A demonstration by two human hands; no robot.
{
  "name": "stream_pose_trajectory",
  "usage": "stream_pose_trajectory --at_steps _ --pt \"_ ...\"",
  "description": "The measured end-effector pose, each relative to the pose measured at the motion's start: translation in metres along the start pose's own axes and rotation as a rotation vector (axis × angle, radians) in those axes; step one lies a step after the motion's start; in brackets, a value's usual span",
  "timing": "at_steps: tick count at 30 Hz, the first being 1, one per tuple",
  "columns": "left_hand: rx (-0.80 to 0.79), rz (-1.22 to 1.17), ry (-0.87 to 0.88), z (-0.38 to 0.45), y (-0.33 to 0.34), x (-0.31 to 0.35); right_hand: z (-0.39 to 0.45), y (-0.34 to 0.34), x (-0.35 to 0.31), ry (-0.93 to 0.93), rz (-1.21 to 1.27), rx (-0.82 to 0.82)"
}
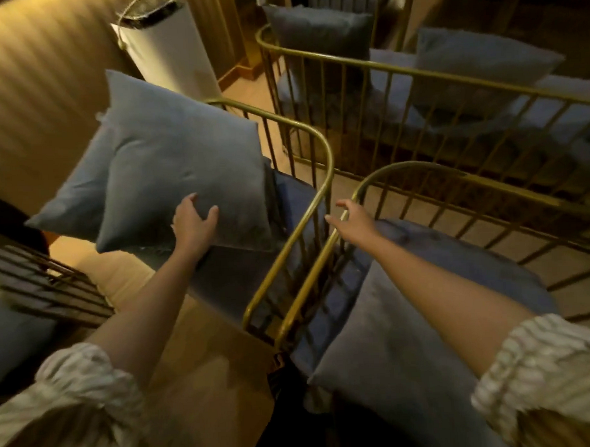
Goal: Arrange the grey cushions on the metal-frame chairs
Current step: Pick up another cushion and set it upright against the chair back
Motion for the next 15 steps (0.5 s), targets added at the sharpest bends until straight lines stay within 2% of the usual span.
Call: stream_pose_trajectory --at_steps 3,7,9,15 --pt "0.038 0.065 0.019 0.056 -0.038 -0.017 0.030 0.047 -0.046 0.006 0.023 -0.037" --pt "-0.092 0.185 0.048 0.126 -0.044 -0.040 0.069 0.102 -0.088 0.005 0.066 -0.042" --pt "-0.105 0.230 0.072 0.157 -0.043 -0.048 0.086 0.126 -0.100 0.032 0.112 -0.052" --pt "-0.092 0.110 -0.220 0.228 -0.060 -0.094 0.139 0.176 -0.120 0.142 0.280 -0.052"
Point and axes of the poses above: each hand's wrist, its own z-axis towards the middle knuckle, its own y-axis out of the palm, x = y × z, the point moved 9 cm from there along z, towards the middle knuckle, and after that the axes turned 2 degrees about y, right-handed, at the moved point
